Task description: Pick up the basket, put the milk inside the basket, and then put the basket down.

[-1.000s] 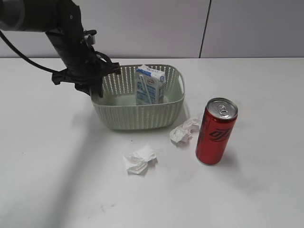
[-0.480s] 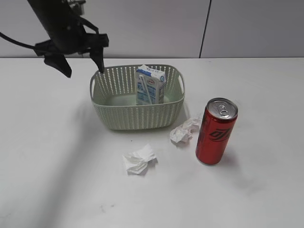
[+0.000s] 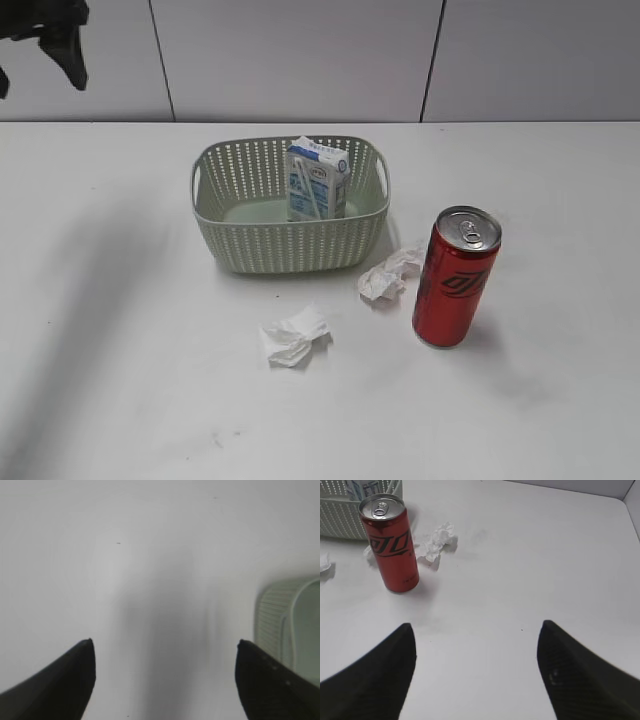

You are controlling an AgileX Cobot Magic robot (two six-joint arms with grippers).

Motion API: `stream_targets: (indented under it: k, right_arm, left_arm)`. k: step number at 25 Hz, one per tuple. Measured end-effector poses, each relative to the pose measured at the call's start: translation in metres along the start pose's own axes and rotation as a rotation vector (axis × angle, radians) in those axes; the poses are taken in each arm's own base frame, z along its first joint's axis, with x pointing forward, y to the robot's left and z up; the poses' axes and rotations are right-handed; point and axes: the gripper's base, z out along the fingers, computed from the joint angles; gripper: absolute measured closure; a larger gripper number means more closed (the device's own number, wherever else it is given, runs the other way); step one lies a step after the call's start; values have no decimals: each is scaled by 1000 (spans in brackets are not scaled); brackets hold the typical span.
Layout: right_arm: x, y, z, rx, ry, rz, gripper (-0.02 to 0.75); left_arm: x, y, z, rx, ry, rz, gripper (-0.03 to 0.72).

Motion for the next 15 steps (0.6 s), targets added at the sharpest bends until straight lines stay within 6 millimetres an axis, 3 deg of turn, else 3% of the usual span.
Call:
stream_targets:
  k: [3,7,15]
  right_arm:
    - [0,0,0,0,0,0,146]
    - [0,0,0,0,0,0,146]
    - [0,0,0,0,0,0,146]
  left_arm:
    - [9,8,-20,-62,-34,47,27]
    - [34,14,-32,-90,-11,77,33]
    - [127,30,-41,-104,124,122,60]
